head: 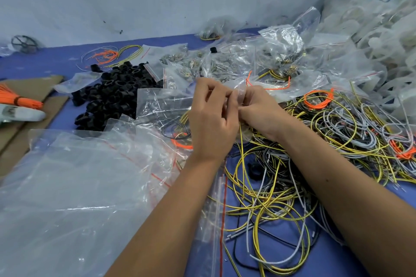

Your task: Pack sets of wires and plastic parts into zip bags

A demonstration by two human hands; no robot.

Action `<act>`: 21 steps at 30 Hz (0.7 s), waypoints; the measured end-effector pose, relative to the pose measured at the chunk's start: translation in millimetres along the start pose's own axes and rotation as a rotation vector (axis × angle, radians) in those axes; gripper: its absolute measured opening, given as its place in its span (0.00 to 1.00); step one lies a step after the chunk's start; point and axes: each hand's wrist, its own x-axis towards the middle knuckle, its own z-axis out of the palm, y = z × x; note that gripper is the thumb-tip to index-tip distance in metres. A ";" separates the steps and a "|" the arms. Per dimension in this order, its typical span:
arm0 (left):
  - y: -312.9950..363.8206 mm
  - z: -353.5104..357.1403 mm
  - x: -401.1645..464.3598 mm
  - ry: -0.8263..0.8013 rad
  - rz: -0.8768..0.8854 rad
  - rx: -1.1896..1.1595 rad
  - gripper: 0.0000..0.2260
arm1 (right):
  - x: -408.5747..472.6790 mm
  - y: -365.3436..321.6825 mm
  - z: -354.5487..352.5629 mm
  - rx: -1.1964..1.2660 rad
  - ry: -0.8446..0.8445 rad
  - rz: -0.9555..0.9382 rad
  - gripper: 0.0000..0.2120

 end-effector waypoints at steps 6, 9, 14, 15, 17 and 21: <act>0.6 2.2 -0.5 -0.020 0.058 0.027 0.06 | 2.4 1.4 -3.7 0.199 -0.052 0.022 0.05; 1.4 3.2 -1.5 -0.003 0.085 0.031 0.07 | 1.6 3.3 -4.1 0.286 -0.150 0.123 0.08; 3.9 5.5 -3.8 0.025 0.061 0.041 0.07 | 0.9 3.0 -4.1 0.523 -0.261 0.157 0.11; 3.1 6.1 -3.7 0.030 0.032 0.033 0.07 | 1.2 2.5 -2.6 0.534 -0.252 0.170 0.13; 0.0 6.6 -2.3 0.048 -0.057 0.010 0.07 | 1.7 0.9 -1.3 0.503 -0.210 0.230 0.15; -9.2 8.1 0.8 0.103 -0.311 0.015 0.06 | 1.5 -2.2 -0.1 0.343 -0.137 0.192 0.12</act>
